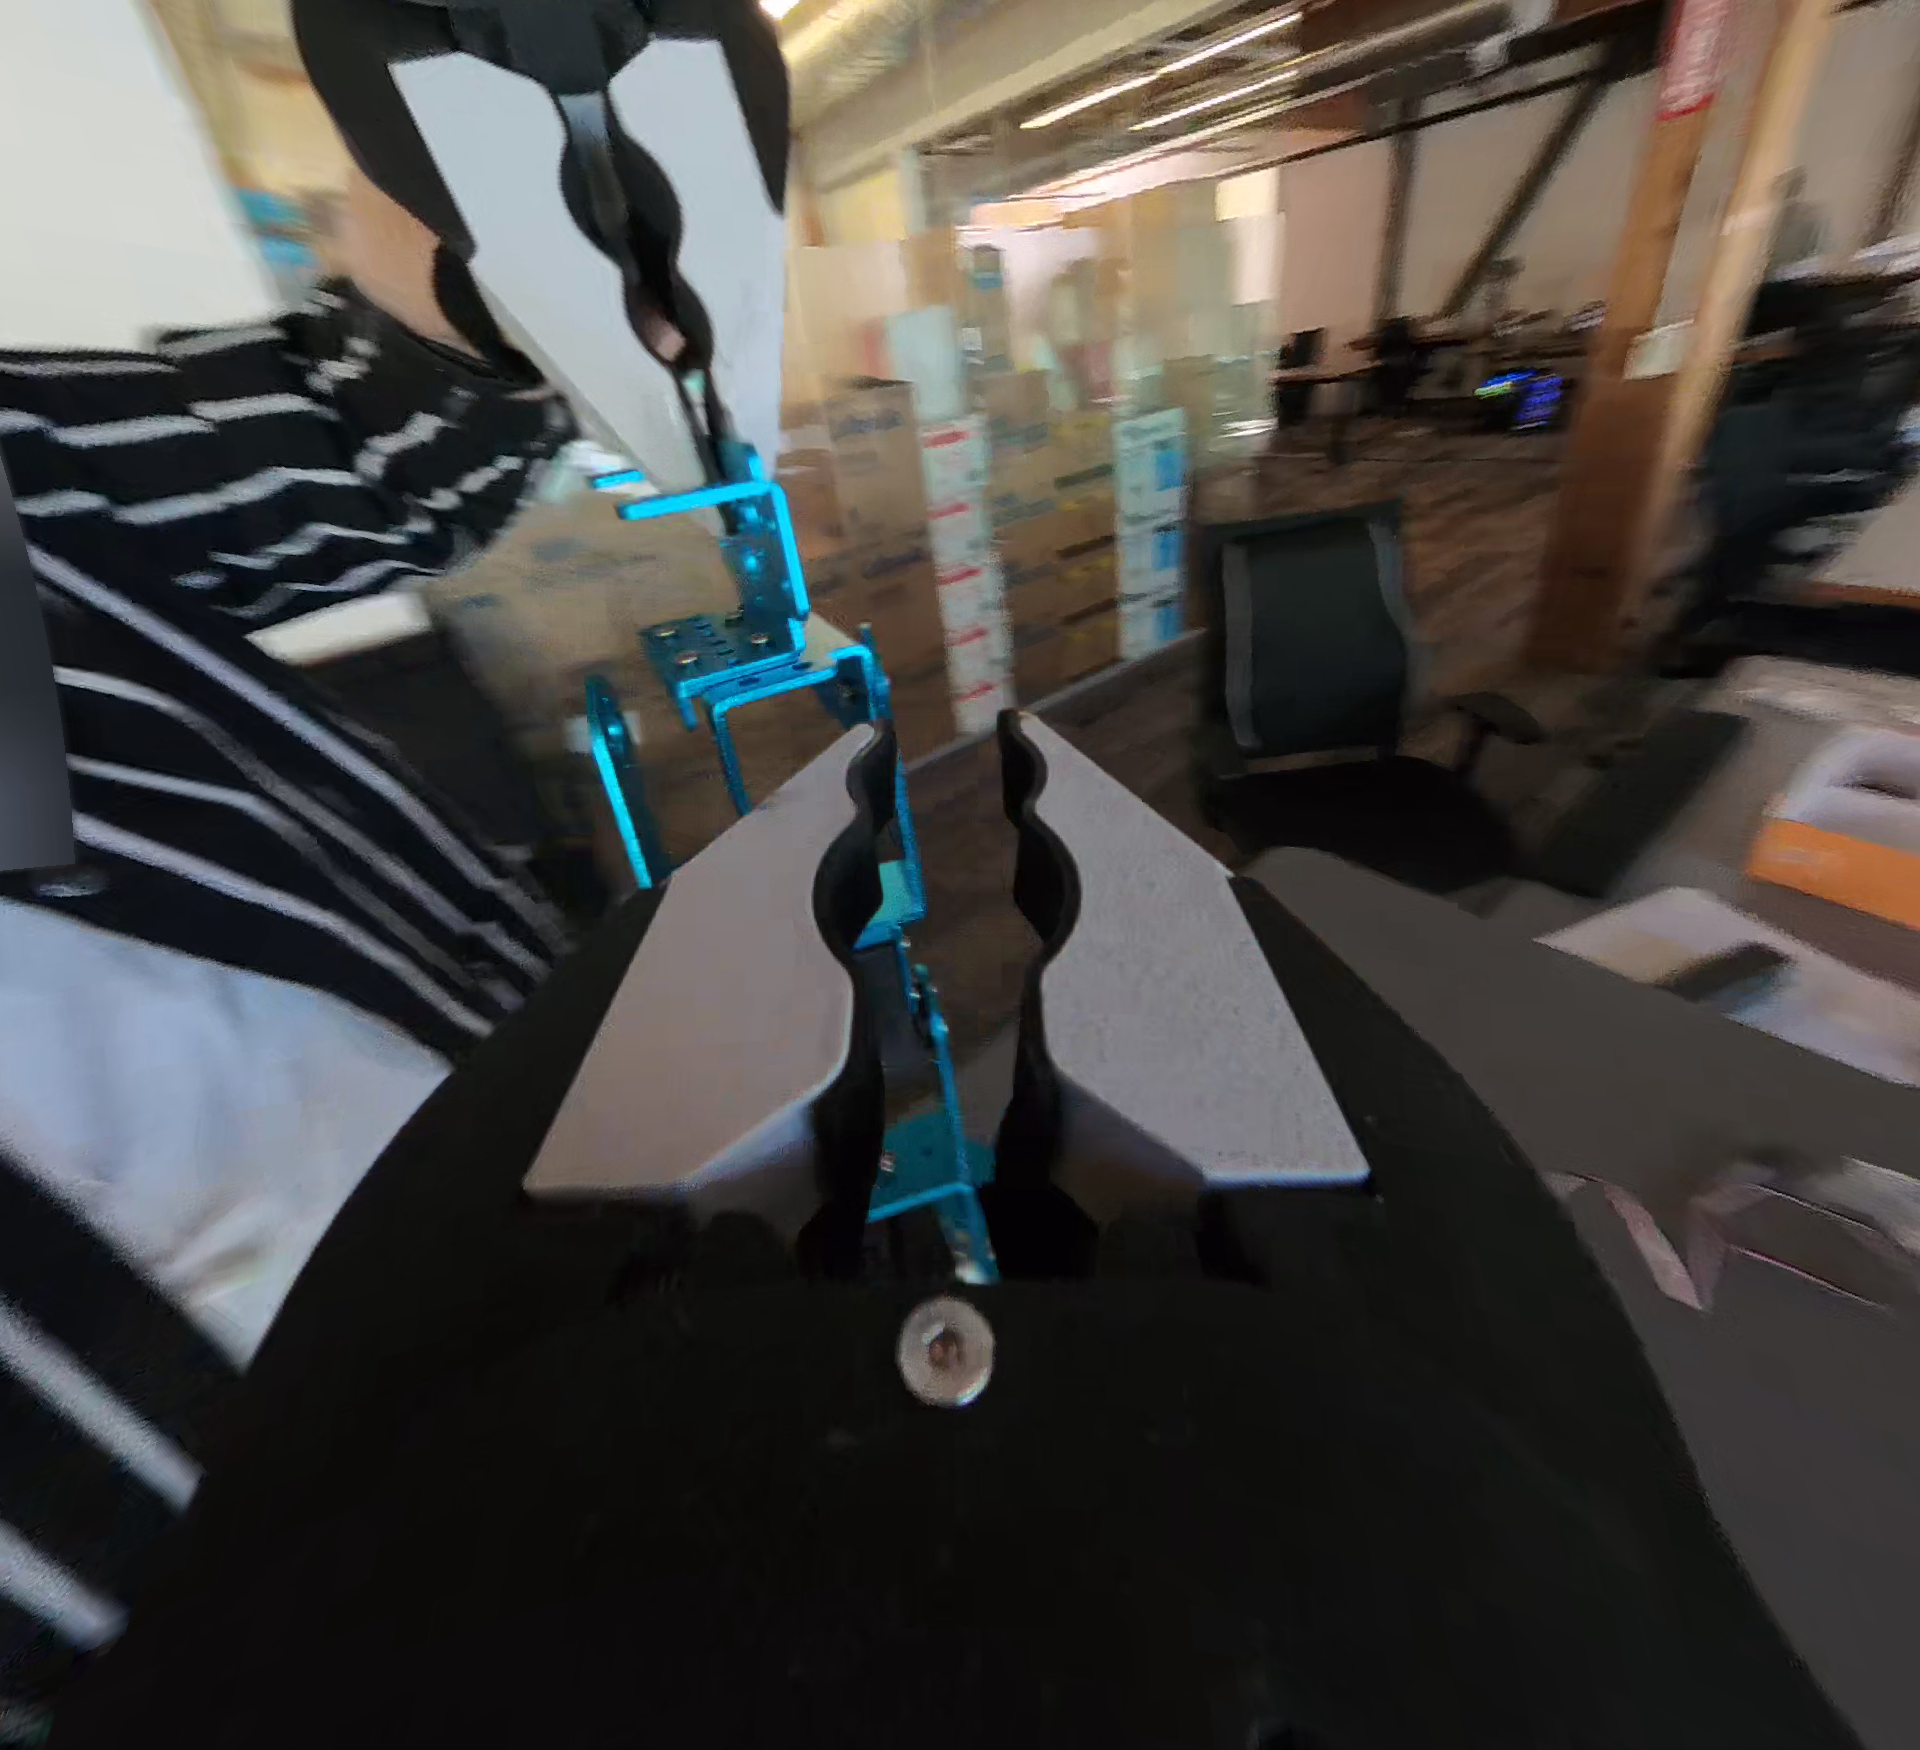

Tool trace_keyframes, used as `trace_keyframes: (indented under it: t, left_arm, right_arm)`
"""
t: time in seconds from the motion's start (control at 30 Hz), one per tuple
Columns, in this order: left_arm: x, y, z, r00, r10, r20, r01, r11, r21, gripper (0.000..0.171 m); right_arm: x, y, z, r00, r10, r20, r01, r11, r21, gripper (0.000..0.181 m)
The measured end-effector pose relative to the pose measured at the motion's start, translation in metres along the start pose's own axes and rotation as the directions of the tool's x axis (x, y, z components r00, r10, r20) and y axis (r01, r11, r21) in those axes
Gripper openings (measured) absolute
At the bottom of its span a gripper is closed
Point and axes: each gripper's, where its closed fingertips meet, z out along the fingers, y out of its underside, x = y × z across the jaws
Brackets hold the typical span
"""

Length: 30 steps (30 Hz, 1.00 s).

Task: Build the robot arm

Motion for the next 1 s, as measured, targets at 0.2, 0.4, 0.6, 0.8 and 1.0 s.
trace_keyframes:
  t: [0.2,0.4,0.6,0.8,1.0]
  left_arm:
    - [0.0,0.0,0.0,1.0,0.016,-0.015,-0.016,1.0,0.002,0.0]
    - [-0.002,-0.001,-0.001,0.999,0.029,-0.044,-0.029,1.0,0.0,0.0]
    - [-0.002,0.0,-0.002,0.997,0.044,-0.064,-0.044,0.999,0.003,0.0]
    - [-0.003,0.002,-0.003,0.994,0.062,-0.09,-0.061,0.998,0.01,0.0]
    - [-0.003,-0.005,-0.008,0.98,0.108,-0.167,-0.096,0.992,0.08,0.01]
  right_arm:
    - [-0.032,-0.025,-0.029,0.73,-0.613,-0.302,0.532,0.787,-0.311,0.006]
    - [-0.074,-0.022,0.017,0.486,-0.83,-0.275,0.557,0.536,-0.634,0.028]
    - [-0.049,-0.006,0.025,0.216,-0.946,-0.243,0.365,0.309,-0.878,0.017]
    - [-0.036,-0.008,0.024,0.003,-0.977,-0.212,0.216,0.208,-0.954,0.008]
    - [-0.035,-0.01,0.026,-0.075,-0.976,-0.202,0.2,0.184,-0.962,0.006]
